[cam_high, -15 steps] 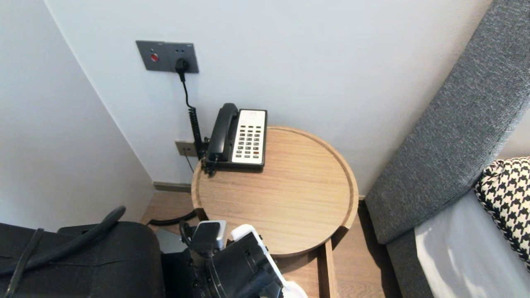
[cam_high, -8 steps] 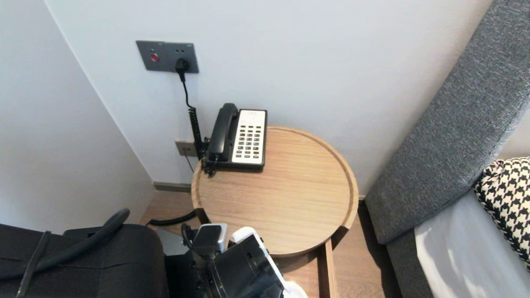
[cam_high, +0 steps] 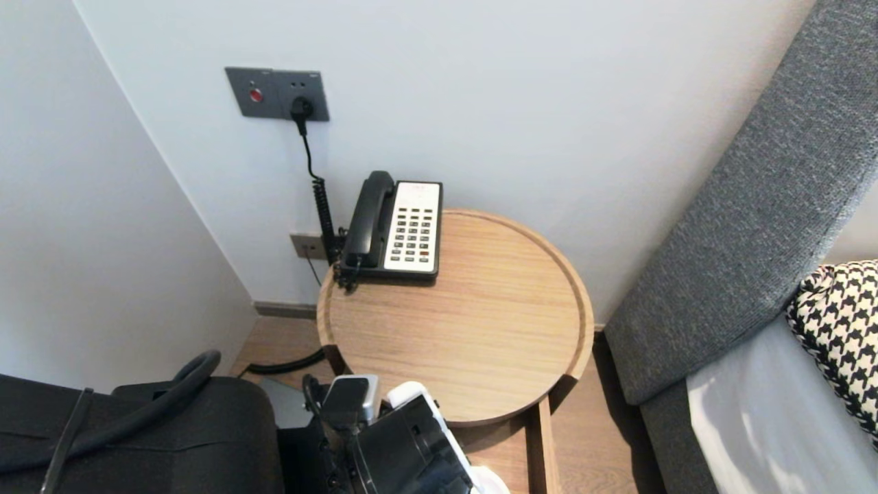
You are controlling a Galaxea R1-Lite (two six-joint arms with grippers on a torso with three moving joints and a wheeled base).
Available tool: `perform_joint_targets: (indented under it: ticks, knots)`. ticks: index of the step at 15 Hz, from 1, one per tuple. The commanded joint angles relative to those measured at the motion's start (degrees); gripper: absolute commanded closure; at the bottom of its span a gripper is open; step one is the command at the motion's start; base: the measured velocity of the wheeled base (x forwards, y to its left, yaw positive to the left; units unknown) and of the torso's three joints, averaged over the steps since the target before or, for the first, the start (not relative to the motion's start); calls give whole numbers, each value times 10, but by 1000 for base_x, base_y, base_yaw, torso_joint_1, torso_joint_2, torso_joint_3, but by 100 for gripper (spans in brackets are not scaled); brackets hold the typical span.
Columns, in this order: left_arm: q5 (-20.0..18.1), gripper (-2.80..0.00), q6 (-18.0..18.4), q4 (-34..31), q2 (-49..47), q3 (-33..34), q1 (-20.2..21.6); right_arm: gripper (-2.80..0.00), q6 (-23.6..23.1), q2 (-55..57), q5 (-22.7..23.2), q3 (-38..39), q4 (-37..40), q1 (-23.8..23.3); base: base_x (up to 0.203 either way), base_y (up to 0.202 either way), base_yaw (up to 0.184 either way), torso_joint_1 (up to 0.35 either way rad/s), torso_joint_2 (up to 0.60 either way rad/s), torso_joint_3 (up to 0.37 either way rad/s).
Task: Open the nightstand drawer
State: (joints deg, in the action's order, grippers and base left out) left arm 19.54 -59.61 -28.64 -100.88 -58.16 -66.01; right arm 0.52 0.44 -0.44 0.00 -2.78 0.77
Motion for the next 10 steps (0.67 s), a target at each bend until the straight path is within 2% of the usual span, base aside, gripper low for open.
perform_joint_targets:
  ticks: [1, 3, 10]
  knots:
    - [-1, 0, -3, 0, -4, 1, -1, 0, 0, 1, 0, 13, 0, 0, 0, 0, 0, 0, 0, 0]
    - [-15, 0, -3, 0, -4, 10, 0, 0, 0, 1, 0, 14, 0, 0, 0, 0, 0, 0, 0, 0]
    - [-15, 0, -7, 0, -23, 11, 1, 0, 0, 1, 0, 14, 0, 0, 0, 0, 0, 0, 0, 0]
